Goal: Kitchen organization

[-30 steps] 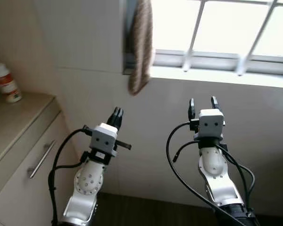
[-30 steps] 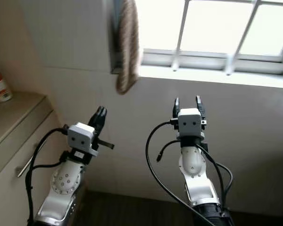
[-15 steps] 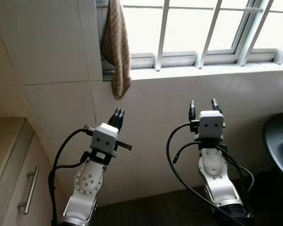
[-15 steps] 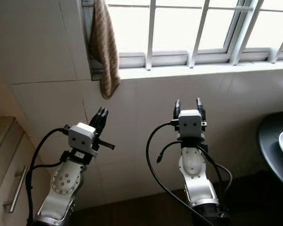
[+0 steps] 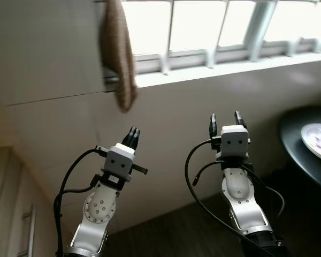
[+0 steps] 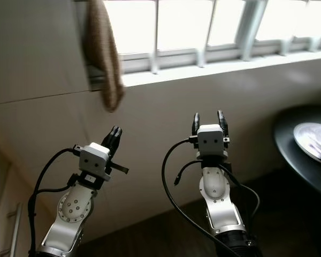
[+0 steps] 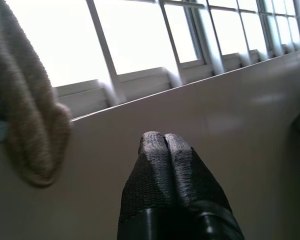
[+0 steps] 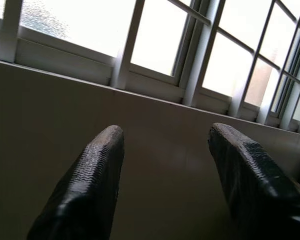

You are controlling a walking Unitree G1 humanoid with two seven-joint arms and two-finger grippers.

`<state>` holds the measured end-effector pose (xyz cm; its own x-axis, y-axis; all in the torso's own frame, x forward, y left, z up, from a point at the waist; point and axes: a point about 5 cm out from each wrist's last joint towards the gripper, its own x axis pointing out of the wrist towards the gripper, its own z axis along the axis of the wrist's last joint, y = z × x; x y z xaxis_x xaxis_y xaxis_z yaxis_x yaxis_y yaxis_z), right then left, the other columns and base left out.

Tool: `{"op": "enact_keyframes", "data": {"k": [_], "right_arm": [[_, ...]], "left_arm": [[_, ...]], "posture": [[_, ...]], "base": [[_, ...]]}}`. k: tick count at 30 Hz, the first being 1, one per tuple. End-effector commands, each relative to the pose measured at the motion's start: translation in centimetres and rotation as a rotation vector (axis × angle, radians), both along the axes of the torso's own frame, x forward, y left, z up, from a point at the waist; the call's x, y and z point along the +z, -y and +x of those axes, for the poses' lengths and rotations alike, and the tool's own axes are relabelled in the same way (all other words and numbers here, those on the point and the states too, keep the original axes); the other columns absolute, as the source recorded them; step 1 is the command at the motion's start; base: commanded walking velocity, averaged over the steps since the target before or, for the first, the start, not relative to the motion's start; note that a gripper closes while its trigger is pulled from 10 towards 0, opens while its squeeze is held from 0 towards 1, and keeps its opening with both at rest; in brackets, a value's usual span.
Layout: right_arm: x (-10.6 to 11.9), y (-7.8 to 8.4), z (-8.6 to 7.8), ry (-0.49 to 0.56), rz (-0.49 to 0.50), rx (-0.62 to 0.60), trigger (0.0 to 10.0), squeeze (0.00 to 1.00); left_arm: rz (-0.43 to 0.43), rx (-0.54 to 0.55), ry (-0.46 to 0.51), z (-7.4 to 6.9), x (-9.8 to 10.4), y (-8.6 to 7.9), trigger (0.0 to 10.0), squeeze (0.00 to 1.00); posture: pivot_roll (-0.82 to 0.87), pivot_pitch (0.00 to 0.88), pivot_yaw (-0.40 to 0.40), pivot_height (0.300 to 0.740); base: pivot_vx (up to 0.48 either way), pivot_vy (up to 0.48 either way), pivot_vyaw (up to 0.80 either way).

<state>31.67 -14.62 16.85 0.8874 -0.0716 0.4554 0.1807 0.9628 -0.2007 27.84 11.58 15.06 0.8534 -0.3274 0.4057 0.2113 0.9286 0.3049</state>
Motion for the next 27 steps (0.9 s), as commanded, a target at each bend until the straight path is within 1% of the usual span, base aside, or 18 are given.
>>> {"op": "enact_keyframes", "data": {"k": [1,4,7,13,20,21,22,27], "right_arm": [[0.1,0.3,0.0,0.005,0.0,-0.011,10.0,0.0],[0.1,0.2,0.0,0.005,0.001,-0.012,10.0,0.0],[0.1,0.2,0.0,0.004,0.001,-0.014,10.0,0.0],[-0.2,0.2,0.1,-0.014,0.009,-0.014,10.0,0.0],[-0.6,-0.2,0.2,-0.032,0.011,0.006,10.0,0.0],[-0.9,-0.5,0.4,-0.057,-0.017,0.01,10.0,0.0],[-1.0,-0.6,0.4,-0.069,-0.024,0.013,10.0,0.0],[-1.5,-1.1,0.5,-0.096,-0.033,0.039,10.0,0.0]], "left_arm": [[0.009,-0.013,-0.003,-0.1,-0.1,0.4,10.0,0.0],[0.005,-0.019,0.005,-0.2,-0.1,0.4,10.0,0.0],[-0.016,-0.015,0.008,-0.2,0.0,0.3,10.0,0.0],[0.001,-0.014,0.002,-0.2,-0.1,0.2,10.0,0.0],[0.026,-0.009,-0.015,-0.1,-0.4,0.2,10.0,0.0],[0.028,-0.005,-0.017,0.0,-0.4,0.2,10.0,0.0],[0.03,-0.002,-0.02,0.0,-0.4,0.2,10.0,0.0],[0.038,0.008,-0.029,0.2,-0.6,0.0,10.0,0.0]], "posture": [[-0.06,0.0,-0.021,0.74],[-0.06,0.0,-0.017,0.74],[-0.06,0.0,-0.016,0.74],[-0.06,0.0,-0.013,0.74],[-0.06,0.0,-0.012,0.74],[-0.06,0.0,-0.011,0.74],[-0.06,0.0,-0.012,0.74],[-0.06,0.0,-0.011,0.74]], "base": [[0.0,-0.48,-0.8],[0.0,-0.48,-0.8],[0.0,0.0,-0.8],[0.0,0.0,-0.8],[0.0,0.0,-0.8],[0.0,0.0,0.0],[0.0,-0.48,0.0],[0.0,-0.48,0.0]]}}
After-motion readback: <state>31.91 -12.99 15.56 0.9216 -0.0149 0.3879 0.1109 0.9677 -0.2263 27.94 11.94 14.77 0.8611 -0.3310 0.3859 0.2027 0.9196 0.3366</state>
